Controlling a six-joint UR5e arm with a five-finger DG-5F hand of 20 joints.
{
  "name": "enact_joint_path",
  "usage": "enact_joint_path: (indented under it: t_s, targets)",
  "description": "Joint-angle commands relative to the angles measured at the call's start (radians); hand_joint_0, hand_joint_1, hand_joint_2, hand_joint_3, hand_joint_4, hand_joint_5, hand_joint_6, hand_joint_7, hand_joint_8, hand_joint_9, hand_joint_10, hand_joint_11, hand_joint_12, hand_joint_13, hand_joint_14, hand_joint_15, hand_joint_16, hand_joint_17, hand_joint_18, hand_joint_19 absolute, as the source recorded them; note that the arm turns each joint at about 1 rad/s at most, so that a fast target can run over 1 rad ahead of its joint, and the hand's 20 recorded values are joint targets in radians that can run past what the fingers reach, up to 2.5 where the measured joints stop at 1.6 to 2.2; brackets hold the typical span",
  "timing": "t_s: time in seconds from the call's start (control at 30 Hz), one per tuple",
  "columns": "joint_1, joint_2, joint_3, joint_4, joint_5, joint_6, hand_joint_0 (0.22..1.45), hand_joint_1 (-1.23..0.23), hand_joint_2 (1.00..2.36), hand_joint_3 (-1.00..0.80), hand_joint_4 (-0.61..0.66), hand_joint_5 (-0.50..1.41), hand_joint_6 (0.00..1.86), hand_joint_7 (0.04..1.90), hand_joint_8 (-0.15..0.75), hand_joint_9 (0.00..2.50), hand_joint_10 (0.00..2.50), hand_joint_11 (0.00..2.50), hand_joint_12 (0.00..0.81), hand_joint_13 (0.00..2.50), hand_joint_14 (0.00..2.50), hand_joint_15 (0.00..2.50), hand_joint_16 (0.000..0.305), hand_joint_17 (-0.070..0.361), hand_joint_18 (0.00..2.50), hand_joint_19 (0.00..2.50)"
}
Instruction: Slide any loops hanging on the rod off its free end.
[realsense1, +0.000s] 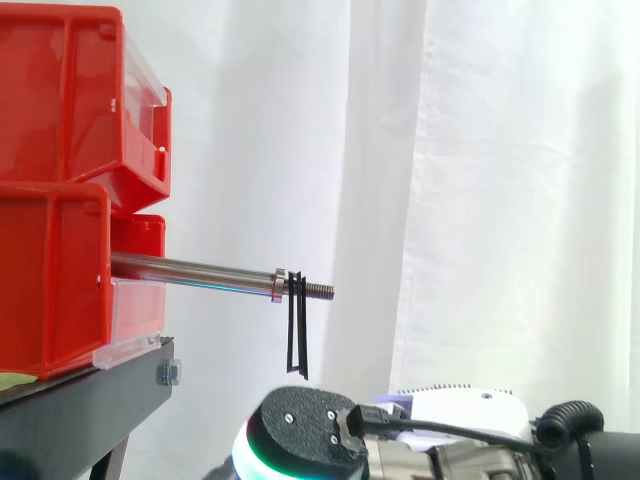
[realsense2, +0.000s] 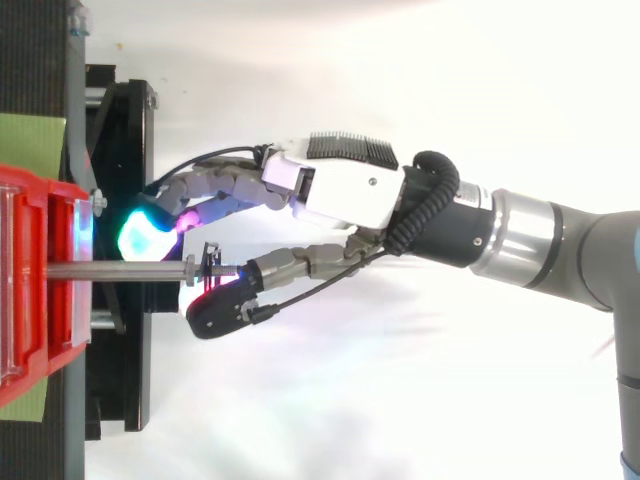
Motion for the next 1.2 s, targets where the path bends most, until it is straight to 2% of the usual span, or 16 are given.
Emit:
enact_joint_path:
  t_s: [0.0,0.03,0.07,0.13,0.17,0.27,0.33,0.4,0.53,0.67,0.7,0.83,0.93,1.0,1.17]
  targets:
    - [-0.005,-0.004,0.004,0.052,-0.026,-0.060,0.53,-0.52,1.00,-0.47,0.25,-0.18,0.50,0.83,0.233,0.62,0.00,0.00,0.232,0.47,0.00,0.00,0.035,0.079,0.28,0.00]
    - [-0.006,-0.004,0.004,0.058,-0.035,-0.064,0.53,-0.52,1.00,-0.47,0.25,-0.18,0.50,0.84,0.233,0.62,0.00,0.00,0.232,0.47,0.00,0.00,0.035,0.079,0.28,0.00]
    - [-0.009,-0.004,0.002,0.066,-0.069,-0.076,0.53,-0.52,1.00,-0.47,0.25,-0.18,0.50,0.83,0.233,0.62,0.00,0.00,0.232,0.47,0.00,0.00,0.035,0.079,0.29,0.00]
    - [-0.012,-0.004,-0.003,0.067,-0.088,-0.078,0.53,-0.53,1.00,-0.47,0.25,-0.18,0.50,0.84,0.232,0.63,0.00,0.00,0.231,0.48,0.00,0.00,0.035,0.079,0.29,0.00]
    - [-0.015,-0.004,-0.012,0.070,-0.110,-0.084,0.53,-0.53,1.00,-0.47,0.25,-0.18,0.50,0.83,0.234,0.63,0.00,0.00,0.230,0.48,0.00,0.00,0.035,0.079,0.29,0.00]
    - [-0.020,-0.004,-0.013,0.067,-0.124,-0.090,0.53,-0.53,1.00,-0.47,0.25,-0.17,0.50,0.84,0.232,0.63,0.00,0.00,0.230,0.49,0.00,0.00,0.035,0.078,0.30,0.00]
    - [-0.022,-0.003,-0.024,0.069,-0.127,-0.096,0.53,-0.53,1.00,-0.47,0.25,-0.17,0.50,0.84,0.233,0.63,0.00,0.00,0.230,0.49,0.00,0.00,0.035,0.078,0.30,0.00]
    - [-0.022,0.004,-0.059,0.075,-0.127,-0.107,0.53,-0.53,1.00,-0.47,0.26,-0.17,0.50,0.84,0.232,0.64,0.00,0.00,0.230,0.49,0.00,0.00,0.035,0.078,0.30,0.00]
    - [-0.023,0.013,-0.081,0.072,-0.124,-0.107,0.53,-0.53,1.00,-0.47,0.25,-0.17,0.50,0.84,0.231,0.64,0.00,0.00,0.229,0.49,0.00,0.00,0.035,0.078,0.31,0.00]
    - [-0.029,0.040,-0.110,0.069,-0.122,-0.112,0.53,-0.53,1.00,-0.47,0.25,-0.17,0.50,0.84,0.230,0.64,0.00,0.00,0.229,0.50,0.00,0.00,0.035,0.079,0.31,0.00]
    - [-0.035,0.059,-0.131,0.069,-0.122,-0.115,0.53,-0.53,1.00,-0.47,0.25,-0.17,0.50,0.84,0.229,0.64,0.00,0.00,0.229,0.50,0.00,0.00,0.035,0.079,0.32,0.00]
    - [-0.049,0.088,-0.162,0.066,-0.125,-0.121,0.53,-0.54,1.00,-0.47,0.25,-0.17,0.50,0.86,0.229,0.64,0.00,0.00,0.228,0.50,0.00,0.00,0.035,0.079,0.32,0.00]
    - [-0.054,0.096,-0.170,0.064,-0.127,-0.122,0.53,-0.55,1.00,-0.48,0.25,-0.17,0.50,0.88,0.228,0.64,0.00,0.00,0.228,0.50,0.00,0.00,0.035,0.079,0.32,0.00]
    - [-0.065,0.108,-0.170,0.052,-0.134,-0.124,0.53,-0.56,1.00,-0.48,0.25,-0.17,0.50,0.89,0.228,0.64,0.00,0.00,0.227,0.50,0.00,0.00,0.035,0.079,0.33,0.00]
    - [-0.080,0.119,-0.170,0.061,-0.170,-0.132,0.54,-0.63,1.00,-0.50,0.25,-0.17,0.50,0.93,0.225,0.64,0.00,0.00,0.225,0.51,0.00,0.00,0.035,0.078,0.33,0.00]
